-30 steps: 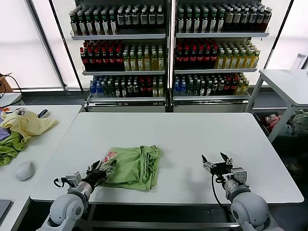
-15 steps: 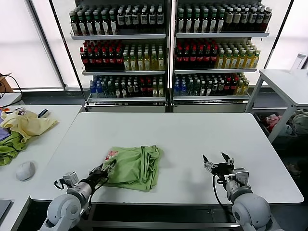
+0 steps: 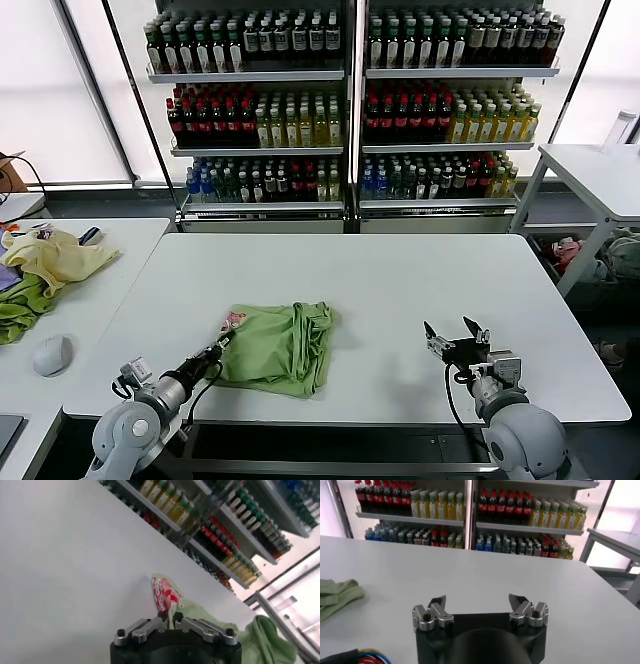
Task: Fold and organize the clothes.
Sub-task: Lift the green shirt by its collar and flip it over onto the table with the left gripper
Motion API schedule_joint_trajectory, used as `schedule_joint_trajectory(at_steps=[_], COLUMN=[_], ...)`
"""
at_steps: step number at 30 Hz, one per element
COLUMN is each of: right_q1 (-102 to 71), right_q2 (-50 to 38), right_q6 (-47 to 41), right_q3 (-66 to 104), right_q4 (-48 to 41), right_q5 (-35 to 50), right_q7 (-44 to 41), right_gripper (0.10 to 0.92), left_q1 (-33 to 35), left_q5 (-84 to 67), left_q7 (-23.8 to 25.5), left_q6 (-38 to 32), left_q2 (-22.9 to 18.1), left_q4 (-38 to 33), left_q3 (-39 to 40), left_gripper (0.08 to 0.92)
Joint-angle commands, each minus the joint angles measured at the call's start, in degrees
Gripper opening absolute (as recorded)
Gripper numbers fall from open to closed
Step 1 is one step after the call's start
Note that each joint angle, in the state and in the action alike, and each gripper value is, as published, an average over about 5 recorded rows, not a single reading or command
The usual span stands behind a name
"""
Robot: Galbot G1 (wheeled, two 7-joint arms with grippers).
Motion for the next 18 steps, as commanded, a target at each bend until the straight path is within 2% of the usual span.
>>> schedule_joint_trajectory(at_steps=[1, 7, 13, 18], right_q1=[-0.22, -0.09, 0.91, 1.94], right_q2=[-0.11, 0.01, -0.54, -0.51], right_q6=[0.01, 0.06, 0.39, 0.66], right_q3=[0.33, 0.42, 0.45, -0.03], right_q4=[0.18, 0.19, -0.70, -1.36], right_q5=[0.21, 0.54, 1.57, 2.12], right_q7=[0.04, 0.08, -0.04, -0.12], right_gripper=[0.823, 0.823, 0.823, 0.823], left_q1=[0.29, 0.41, -0.43, -2.08], left_q5=[-15.24, -19.84, -19.83, -17.42], left_q7=[-0.88, -1.98, -1.67, -1.58], left_q6=[0.75, 1.81, 3.05, 3.08], left_q2=[-0.67, 1.37, 8.88, 14.74], left_q4=[-0.54, -0.52, -1.61, -3.70], left_q3=[-6.15, -15.71, -27.03, -31.53], left_gripper=[0.115, 0.115, 0.115, 0.115])
